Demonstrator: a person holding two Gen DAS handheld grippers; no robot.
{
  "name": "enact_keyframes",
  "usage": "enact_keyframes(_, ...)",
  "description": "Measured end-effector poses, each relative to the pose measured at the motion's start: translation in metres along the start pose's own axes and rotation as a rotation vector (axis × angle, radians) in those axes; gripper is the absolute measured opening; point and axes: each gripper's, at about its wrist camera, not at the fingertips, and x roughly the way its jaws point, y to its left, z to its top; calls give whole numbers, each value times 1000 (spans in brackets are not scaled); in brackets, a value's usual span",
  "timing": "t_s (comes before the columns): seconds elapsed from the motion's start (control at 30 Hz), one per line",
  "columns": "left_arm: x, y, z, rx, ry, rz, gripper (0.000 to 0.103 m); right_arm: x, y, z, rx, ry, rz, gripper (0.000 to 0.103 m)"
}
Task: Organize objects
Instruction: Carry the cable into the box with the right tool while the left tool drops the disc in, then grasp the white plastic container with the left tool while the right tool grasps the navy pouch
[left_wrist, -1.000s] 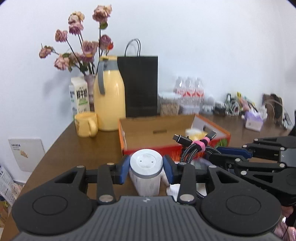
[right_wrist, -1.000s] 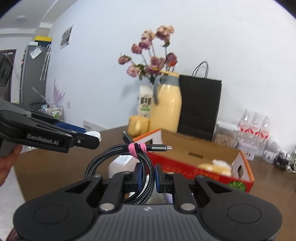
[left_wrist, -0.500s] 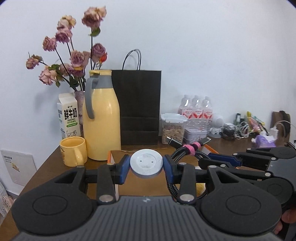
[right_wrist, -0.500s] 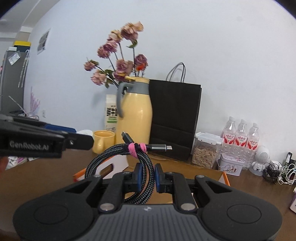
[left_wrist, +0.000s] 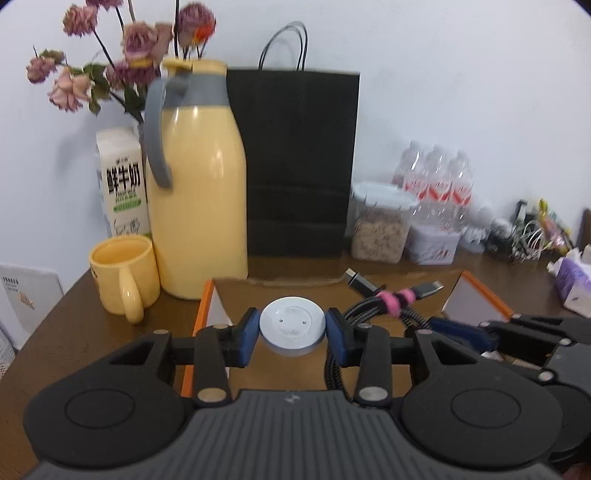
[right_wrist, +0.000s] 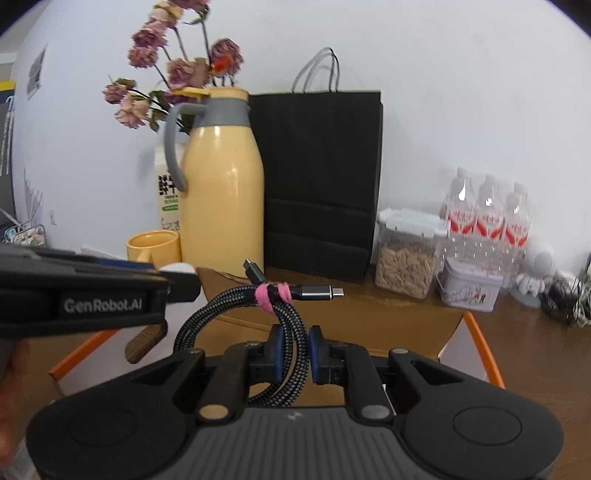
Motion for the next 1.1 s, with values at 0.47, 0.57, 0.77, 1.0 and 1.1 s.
enact_keyframes(0.47,-2,-4,-3,15,-27,60,103,-2,-16,-6,49,48,-21,69)
enact_keyframes(0.57,-4,-5,-2,15,-37,88,103,-6,-19,-5,59,30,-20,89)
enact_keyframes(0.77,-4,-3,0,0,-31,98,103,-10,-21,-2,62,22,-21,100)
enact_keyframes(1.0,-28,-2,4,-10,-79,75,103,-33,-25,6,53,-29,-41,103)
enact_keyframes(1.1,-43,-2,4,-13,-106,65,103,-51,-26,10,49,-63,-41,103)
